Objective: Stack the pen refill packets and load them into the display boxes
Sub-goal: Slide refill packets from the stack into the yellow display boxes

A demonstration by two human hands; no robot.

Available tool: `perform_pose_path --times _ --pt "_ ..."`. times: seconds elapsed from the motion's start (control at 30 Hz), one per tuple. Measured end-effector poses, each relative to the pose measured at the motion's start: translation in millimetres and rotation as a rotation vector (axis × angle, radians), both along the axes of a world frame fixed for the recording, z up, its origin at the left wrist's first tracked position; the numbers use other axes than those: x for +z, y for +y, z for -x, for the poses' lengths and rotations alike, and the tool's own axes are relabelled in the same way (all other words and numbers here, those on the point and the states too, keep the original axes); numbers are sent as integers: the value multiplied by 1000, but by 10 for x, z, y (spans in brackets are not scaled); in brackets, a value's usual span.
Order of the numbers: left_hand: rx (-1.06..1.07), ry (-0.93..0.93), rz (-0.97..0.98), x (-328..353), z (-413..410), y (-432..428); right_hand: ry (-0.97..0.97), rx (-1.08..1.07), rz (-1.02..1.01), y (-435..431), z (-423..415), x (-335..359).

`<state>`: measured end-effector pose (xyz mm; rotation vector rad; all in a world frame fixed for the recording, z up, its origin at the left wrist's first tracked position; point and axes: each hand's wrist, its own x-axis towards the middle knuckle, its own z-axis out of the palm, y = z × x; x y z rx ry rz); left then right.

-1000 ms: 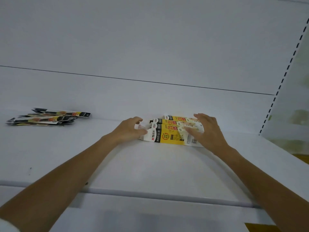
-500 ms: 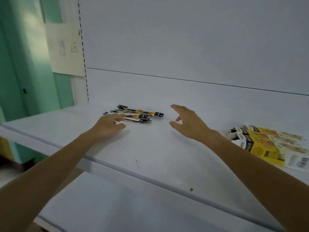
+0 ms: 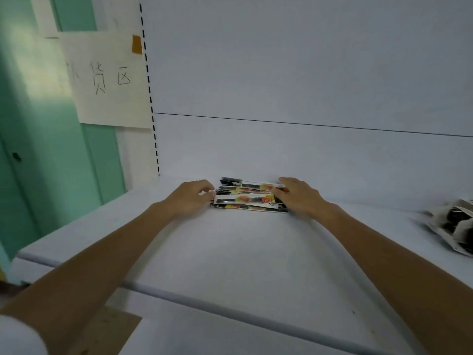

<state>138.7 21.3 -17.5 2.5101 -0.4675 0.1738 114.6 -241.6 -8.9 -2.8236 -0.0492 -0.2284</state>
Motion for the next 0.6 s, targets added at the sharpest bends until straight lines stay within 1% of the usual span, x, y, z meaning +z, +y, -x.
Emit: perform_pose_path --times 0.07,0.1,0.17,0.23,0.27,0.3,0.33,0.4,0.47,0.53,0.6 --pt "-33 12 -27 -18 -95 -30 60 47 -52 55 14 -70" --pt "-53 14 -43 -30 -139 -43 57 60 -54 71 48 -74" --pt "-108 25 -87 -60 -209 -51 43 61 35 89 115 -56" --pt "-171 30 -185 -99 -260 -40 10 84 197 126 174 -22" --pt "-193 30 -247 -108 -269 -37 -3 98 233 151 207 -1" --pt "-214 22 -291 -117 -271 -37 -14 110 222 163 228 13" --pt "-233 27 -304 -125 -267 -33 -20 116 170 172 258 38" --pt "-286 60 -262 -121 -250 -17 -31 115 51 175 298 66" --pt "-318 72 -218 -126 -247 22 -48 120 39 184 311 79" --pt "-303 14 -205 -115 -234 56 -56 127 36 214 323 90" --pt "-283 -47 -129 -66 -207 81 -23 132 -64 243 356 129"
